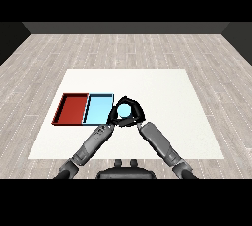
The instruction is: Pick the blue can and put it in the blue box
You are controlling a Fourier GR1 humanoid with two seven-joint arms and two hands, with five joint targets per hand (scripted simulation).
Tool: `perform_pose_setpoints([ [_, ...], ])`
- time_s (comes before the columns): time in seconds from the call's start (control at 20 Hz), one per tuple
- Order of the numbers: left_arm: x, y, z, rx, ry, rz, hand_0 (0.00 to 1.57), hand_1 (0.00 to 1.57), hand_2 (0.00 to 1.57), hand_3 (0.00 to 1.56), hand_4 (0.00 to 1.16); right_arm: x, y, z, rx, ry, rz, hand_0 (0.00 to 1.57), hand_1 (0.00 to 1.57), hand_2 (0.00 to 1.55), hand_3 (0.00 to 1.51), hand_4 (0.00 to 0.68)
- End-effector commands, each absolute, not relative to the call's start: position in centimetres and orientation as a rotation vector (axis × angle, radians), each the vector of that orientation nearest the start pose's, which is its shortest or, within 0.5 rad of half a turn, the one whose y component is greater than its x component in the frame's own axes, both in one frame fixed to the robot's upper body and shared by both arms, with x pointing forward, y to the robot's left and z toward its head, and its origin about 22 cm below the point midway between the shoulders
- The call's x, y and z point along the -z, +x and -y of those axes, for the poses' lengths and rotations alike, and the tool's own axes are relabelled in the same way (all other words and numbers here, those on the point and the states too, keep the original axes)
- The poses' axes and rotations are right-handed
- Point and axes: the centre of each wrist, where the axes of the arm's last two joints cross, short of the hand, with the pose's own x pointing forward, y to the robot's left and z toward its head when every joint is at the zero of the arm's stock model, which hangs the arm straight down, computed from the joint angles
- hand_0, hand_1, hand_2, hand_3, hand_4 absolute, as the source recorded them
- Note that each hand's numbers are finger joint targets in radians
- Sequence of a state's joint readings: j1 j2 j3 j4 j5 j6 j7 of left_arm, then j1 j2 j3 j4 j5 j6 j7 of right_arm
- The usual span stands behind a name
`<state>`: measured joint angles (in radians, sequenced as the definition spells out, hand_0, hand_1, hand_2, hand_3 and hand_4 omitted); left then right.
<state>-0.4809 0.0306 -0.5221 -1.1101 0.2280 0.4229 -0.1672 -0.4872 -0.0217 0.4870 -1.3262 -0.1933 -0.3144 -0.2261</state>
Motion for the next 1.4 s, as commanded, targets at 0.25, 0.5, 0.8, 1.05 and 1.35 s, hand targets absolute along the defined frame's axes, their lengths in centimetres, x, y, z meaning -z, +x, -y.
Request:
perform_pose_setpoints([
  [0.25,-1.3,31.5,-5.6,0.201,-0.119,1.667,0.70,0.70,0.78,0.56,0.66,-6.3,29.2,6.1,-0.254,0.392,1.901,1.48,1.48,1.45,1.40,0.592],
  [0.5,-0.4,30.3,-5.7,0.063,-0.171,1.678,1.57,1.57,1.49,1.26,0.64,-6.3,30.6,7.5,-0.207,0.391,1.884,1.46,1.46,1.45,1.41,0.548],
  [0.8,0.0,30.7,-6.6,0.023,-0.107,1.828,1.57,1.57,1.55,1.47,1.04,-6.1,29.7,7.1,-0.221,0.347,1.848,0.00,0.00,0.00,0.00,0.000],
  [1.05,0.9,31.2,-6.3,-0.001,-0.125,1.836,1.57,1.57,1.55,1.47,1.04,-4.4,31.2,7.2,-0.201,0.359,1.839,0.00,0.00,0.00,0.00,0.000],
  [1.35,-0.4,32.0,-7.7,0.045,-0.047,1.914,1.57,1.57,1.57,1.47,1.14,-5.4,30.7,9.1,-0.155,0.256,1.894,0.00,0.00,0.00,0.00,0.000],
])
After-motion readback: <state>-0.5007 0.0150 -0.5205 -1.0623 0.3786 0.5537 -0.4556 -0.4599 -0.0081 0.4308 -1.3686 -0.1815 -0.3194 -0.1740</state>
